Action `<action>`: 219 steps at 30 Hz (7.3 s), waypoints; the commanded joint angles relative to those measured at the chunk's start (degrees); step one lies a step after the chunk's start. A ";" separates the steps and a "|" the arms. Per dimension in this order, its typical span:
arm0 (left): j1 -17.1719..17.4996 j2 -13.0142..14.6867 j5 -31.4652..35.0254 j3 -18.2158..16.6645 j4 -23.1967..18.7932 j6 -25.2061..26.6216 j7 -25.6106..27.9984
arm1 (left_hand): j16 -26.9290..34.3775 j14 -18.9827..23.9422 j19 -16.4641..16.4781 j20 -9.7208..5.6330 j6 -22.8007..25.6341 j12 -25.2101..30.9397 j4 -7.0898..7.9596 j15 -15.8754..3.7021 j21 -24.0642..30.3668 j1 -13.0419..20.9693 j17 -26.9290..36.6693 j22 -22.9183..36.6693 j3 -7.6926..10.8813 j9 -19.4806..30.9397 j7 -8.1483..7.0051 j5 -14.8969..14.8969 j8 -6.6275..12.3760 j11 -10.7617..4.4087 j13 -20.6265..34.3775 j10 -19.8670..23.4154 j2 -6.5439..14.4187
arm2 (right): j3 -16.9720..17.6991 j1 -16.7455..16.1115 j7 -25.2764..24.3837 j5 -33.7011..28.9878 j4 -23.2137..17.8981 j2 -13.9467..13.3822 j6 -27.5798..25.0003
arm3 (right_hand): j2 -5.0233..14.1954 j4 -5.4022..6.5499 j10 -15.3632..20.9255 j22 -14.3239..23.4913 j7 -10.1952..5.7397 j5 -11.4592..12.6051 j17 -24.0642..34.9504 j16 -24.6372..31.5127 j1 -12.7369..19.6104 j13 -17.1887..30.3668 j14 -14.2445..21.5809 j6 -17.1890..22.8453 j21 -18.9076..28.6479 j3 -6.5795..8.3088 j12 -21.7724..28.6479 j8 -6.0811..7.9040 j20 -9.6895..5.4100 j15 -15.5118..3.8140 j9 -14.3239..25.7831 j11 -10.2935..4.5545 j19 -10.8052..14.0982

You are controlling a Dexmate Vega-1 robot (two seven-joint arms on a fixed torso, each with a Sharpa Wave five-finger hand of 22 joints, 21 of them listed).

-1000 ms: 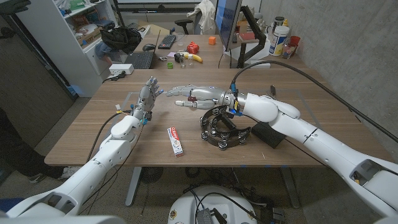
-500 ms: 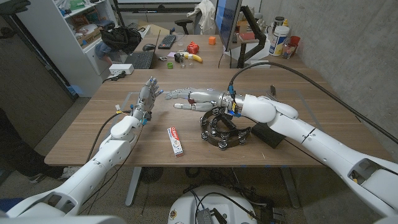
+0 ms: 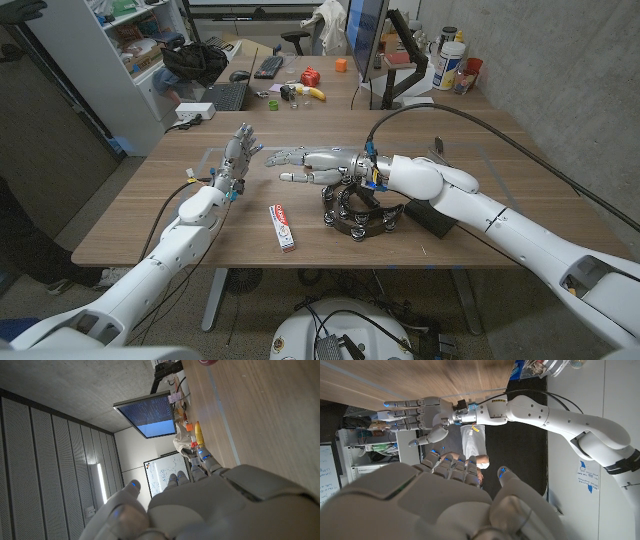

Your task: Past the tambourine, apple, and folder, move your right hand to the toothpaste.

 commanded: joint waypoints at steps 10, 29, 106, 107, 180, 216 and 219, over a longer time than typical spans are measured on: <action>1.45 0.65 0.57 -0.14 -2.22 0.83 1.90 | 0.29 -9.10 -9.94 -4.12 -7.16 0.20 -0.01 -2.74 -0.31 -0.46 0.22 0.14 -0.42 0.07 -0.37 0.38 0.41 0.33 0.19 -6.67 5.82 | -1.05 -0.30 1.01 -0.92 0.34 -0.23 0.44 | 3.23 -0.32 -0.41 0.23 -0.14 0.12 0.12 -0.02 0.60 0.20 -0.72 -0.52 -0.41 0.73 -0.08 0.08 -7.04 -2.95 0.23 0.03 -0.57; 2.48 1.84 1.07 -0.69 -3.35 1.66 3.26 | 0.24 -8.64 -9.86 -2.62 -6.93 0.20 -0.08 -1.88 -0.50 -0.36 0.20 0.12 -0.77 0.07 0.10 0.45 0.38 1.62 0.18 -6.41 5.88 | -2.20 0.59 0.80 -3.03 1.36 0.75 0.18 | 3.30 -0.59 -0.80 0.25 -0.08 0.07 0.13 -0.05 1.11 0.20 -1.07 -0.86 -0.86 1.12 -0.07 0.07 -6.84 -2.82 0.22 0.06 -0.76; 3.93 2.73 1.00 -1.11 -4.59 1.73 3.39 | -0.08 -8.53 -10.36 -1.10 -6.82 0.19 -0.07 -1.49 -1.44 -0.31 0.19 0.15 -1.57 0.06 0.04 0.62 0.27 2.35 0.19 -6.30 5.98 | -6.40 2.68 0.92 -10.97 1.22 2.05 -1.91 | 3.06 -2.23 -3.30 0.23 0.02 -0.12 0.03 -0.16 3.45 0.17 -2.51 -2.87 -2.62 2.46 -0.22 0.07 -6.40 -2.19 0.14 0.45 -1.19; 3.94 2.70 0.98 -1.13 -4.54 1.68 3.40 | -0.07 -8.51 -10.37 -1.06 -6.83 0.18 -0.07 -1.46 -1.46 -0.31 0.19 0.15 -1.58 0.06 0.05 0.62 0.26 2.37 0.19 -6.30 5.99 | -6.45 2.70 0.93 -11.06 1.22 2.12 -2.01 | 3.06 -2.26 -3.32 0.23 -0.01 -0.12 0.03 -0.16 3.49 0.17 -2.53 -2.89 -2.63 2.48 -0.22 0.07 -6.41 -2.20 0.15 0.40 -1.18; 5.43 4.66 1.77 -1.90 -5.47 4.10 6.09 | -0.11 -8.33 -10.57 0.97 -6.65 0.17 -0.05 1.49 -2.30 -0.25 0.25 0.21 -1.94 0.07 0.13 0.71 0.24 7.19 0.19 -6.23 6.25 | -11.51 5.63 1.32 -16.63 4.51 5.21 -2.86 | 2.36 -3.30 -4.34 0.26 0.20 -0.49 0.14 -0.09 4.23 0.18 -3.50 -3.71 -3.93 2.17 -0.07 0.12 -5.30 -1.87 0.22 0.58 -1.15; 6.12 6.01 -0.43 -4.06 -3.22 1.55 2.22 | -0.04 -8.54 -10.17 -0.30 -6.74 0.24 0.09 0.74 -2.47 -0.34 0.39 0.34 -1.50 0.10 0.73 0.74 0.26 5.96 0.21 -6.24 6.54 | -14.38 7.54 0.81 -19.23 5.57 8.12 -5.81 | 2.53 -3.52 -4.44 0.28 0.29 -0.54 0.15 0.02 4.37 0.19 -3.59 -3.77 -4.50 2.04 0.09 0.25 -5.43 -1.97 0.23 0.56 -0.93; 6.32 6.26 -0.69 -4.37 -3.38 1.41 1.96 | -0.03 -8.52 -10.17 -0.28 -6.69 0.25 0.08 0.75 -2.48 -0.34 0.39 0.34 -1.50 0.10 0.81 0.74 0.28 6.03 0.21 -6.22 6.53 | -14.59 7.50 0.90 -19.36 5.22 8.33 -6.30 | 2.53 -3.53 -4.41 0.28 0.21 -0.54 0.15 0.03 4.37 0.19 -3.60 -3.79 -4.55 2.02 0.11 0.24 -5.48 -1.98 0.23 0.58 -0.91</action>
